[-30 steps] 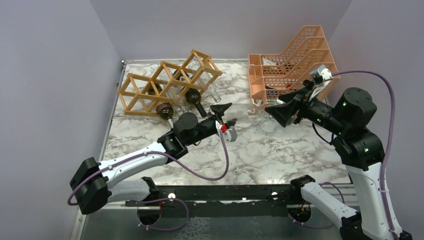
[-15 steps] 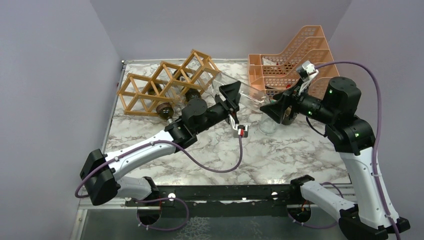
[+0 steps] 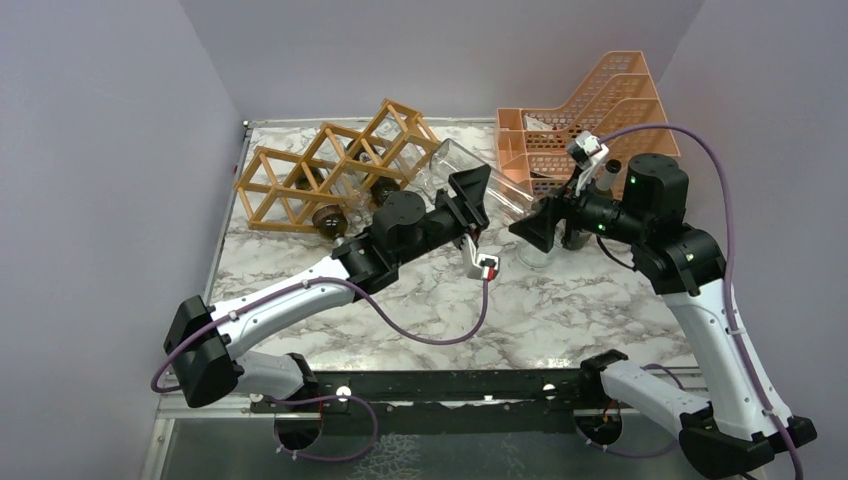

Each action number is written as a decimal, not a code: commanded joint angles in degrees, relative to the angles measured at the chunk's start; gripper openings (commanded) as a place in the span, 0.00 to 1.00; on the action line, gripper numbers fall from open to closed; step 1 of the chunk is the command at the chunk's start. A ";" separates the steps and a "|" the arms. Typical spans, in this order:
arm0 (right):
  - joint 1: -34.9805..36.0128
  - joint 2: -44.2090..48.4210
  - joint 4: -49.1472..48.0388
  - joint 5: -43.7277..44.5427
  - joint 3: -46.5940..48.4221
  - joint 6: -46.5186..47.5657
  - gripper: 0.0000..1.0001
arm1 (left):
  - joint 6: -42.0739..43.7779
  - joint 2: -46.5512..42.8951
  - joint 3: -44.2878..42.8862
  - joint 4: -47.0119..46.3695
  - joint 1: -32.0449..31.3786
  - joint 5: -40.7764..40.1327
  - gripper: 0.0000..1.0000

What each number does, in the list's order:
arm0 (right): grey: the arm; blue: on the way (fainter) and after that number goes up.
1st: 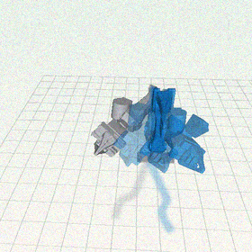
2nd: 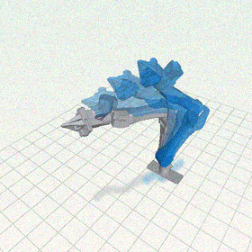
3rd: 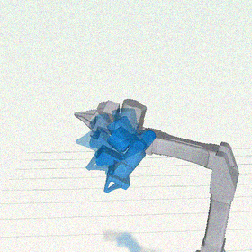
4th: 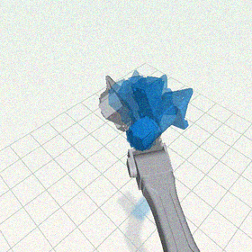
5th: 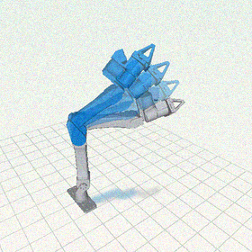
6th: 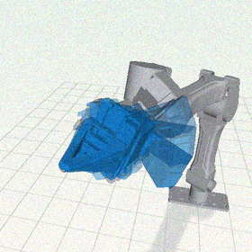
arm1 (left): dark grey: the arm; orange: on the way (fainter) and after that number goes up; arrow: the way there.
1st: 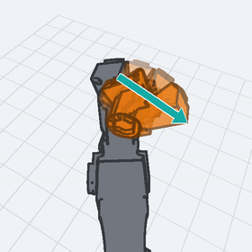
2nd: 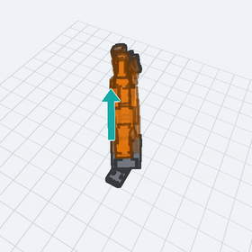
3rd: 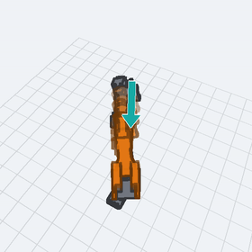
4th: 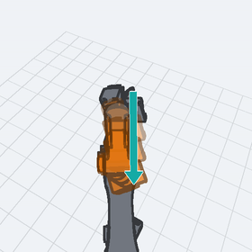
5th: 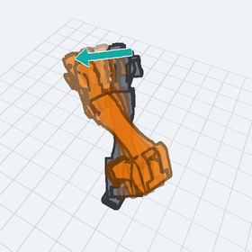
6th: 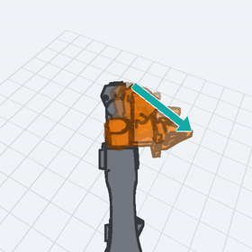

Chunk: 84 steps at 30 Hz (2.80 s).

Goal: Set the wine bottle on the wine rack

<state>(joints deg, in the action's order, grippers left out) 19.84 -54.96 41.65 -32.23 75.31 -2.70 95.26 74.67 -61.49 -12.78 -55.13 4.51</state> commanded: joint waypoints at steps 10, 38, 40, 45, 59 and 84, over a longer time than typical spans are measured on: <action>1.89 -1.34 -1.49 1.80 -1.91 1.92 0.71 | 4.05 0.32 -2.27 -1.81 -2.30 -0.95 0.00; 2.70 -1.12 -0.58 0.36 -2.28 1.91 0.66 | -5.99 2.82 -12.78 15.00 -2.52 -0.78 0.00; 2.74 -1.17 -0.57 0.13 -2.27 1.85 0.64 | -6.41 2.84 -13.17 15.62 -2.52 -0.74 0.00; 2.71 -1.37 -1.68 1.17 -1.45 -0.10 0.22 | -8.32 2.52 -12.20 14.64 -2.52 -1.07 0.22; 2.72 -1.39 -13.62 7.16 -4.06 -11.87 0.01 | -29.56 -8.78 7.20 -4.77 -2.52 -0.12 0.99; 26.73 -13.11 -30.93 20.98 -12.28 -21.85 0.01 | -81.46 -16.05 -14.15 7.18 -2.52 -25.90 0.96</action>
<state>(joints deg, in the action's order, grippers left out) 39.83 -66.37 20.95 -18.28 62.70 -21.76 23.11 56.45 -69.65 -14.00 -57.49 -14.94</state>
